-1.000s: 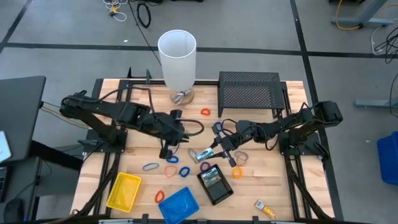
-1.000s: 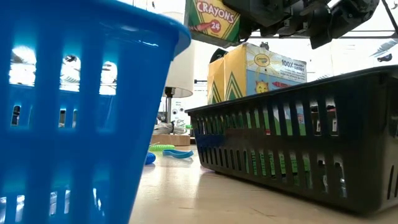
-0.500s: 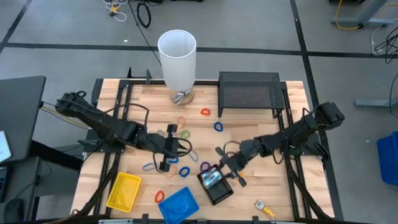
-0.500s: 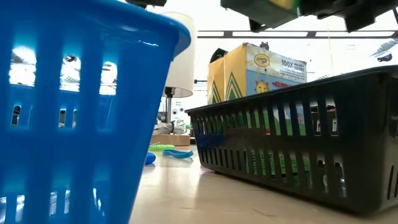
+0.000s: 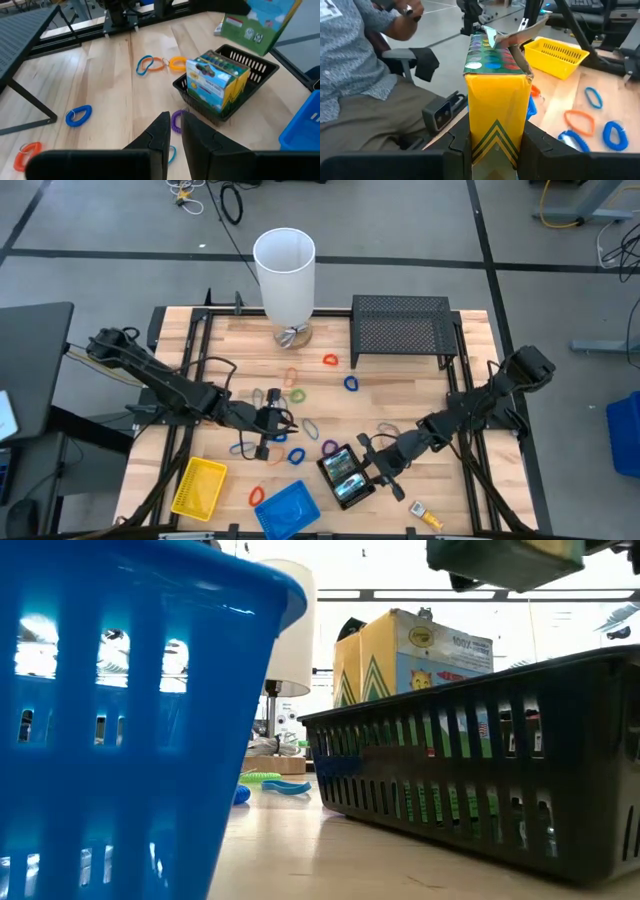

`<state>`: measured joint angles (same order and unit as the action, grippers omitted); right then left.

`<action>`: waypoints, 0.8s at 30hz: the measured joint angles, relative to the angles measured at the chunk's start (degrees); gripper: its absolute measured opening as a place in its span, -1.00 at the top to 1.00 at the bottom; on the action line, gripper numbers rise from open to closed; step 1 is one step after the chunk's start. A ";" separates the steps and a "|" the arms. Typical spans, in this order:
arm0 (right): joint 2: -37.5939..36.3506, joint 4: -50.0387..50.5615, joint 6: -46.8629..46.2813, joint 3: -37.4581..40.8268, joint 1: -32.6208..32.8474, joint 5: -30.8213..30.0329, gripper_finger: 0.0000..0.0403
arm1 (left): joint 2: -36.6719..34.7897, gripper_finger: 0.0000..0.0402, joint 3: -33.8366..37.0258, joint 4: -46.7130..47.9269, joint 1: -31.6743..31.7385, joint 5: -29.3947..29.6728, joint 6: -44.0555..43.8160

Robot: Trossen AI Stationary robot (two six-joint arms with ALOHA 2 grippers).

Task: Pick & Place Office Desk Supplies
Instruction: Put the yellow crayon box into the black bin

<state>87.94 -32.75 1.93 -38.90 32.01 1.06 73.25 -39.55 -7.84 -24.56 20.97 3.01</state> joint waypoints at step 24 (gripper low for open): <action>9.61 -0.52 -7.51 0.07 0.51 -6.56 0.50 | 0.02 0.74 1.24 -4.05 -3.47 3.03 1.35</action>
<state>97.55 -33.27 -5.58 -38.83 32.52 -5.50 73.28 -38.30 -11.89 -28.03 24.00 4.35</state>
